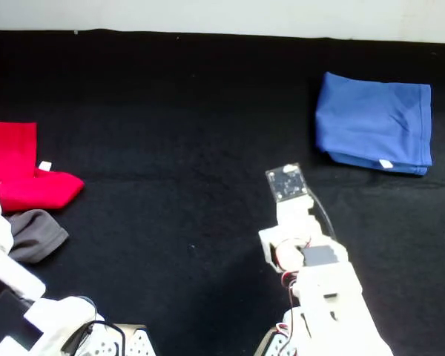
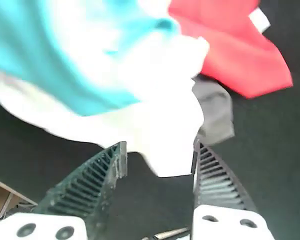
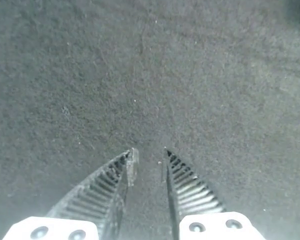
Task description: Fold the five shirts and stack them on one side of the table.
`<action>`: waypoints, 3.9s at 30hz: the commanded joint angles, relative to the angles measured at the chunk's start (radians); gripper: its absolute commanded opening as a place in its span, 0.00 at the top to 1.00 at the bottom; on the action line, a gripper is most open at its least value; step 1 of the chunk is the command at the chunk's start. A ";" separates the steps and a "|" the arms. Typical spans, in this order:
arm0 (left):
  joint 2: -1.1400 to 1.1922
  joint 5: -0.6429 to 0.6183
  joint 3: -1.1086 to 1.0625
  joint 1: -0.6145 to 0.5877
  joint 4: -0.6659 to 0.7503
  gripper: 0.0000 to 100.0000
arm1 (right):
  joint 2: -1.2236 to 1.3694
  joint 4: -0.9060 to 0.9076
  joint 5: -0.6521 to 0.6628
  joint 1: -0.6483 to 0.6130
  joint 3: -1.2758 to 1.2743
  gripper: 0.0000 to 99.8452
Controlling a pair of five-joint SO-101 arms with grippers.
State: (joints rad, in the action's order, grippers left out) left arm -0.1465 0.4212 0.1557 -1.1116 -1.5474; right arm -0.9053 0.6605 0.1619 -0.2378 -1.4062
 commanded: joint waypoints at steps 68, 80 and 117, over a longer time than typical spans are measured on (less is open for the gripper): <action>0.097 -0.074 0.294 1.262 0.091 0.99 | -0.030 -0.240 -0.034 -0.056 -0.154 0.91; 0.105 -0.069 -0.067 1.221 -0.061 0.99 | -0.031 -0.239 -0.034 -0.054 -0.151 0.91; 0.116 -0.043 -0.493 0.808 0.221 0.81 | -0.027 -0.240 -0.034 -0.056 -0.154 0.91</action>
State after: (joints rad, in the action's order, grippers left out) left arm -0.0253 0.3736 -0.3076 -0.3506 -1.3848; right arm -0.9206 0.4350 0.1373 -0.2915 -1.5643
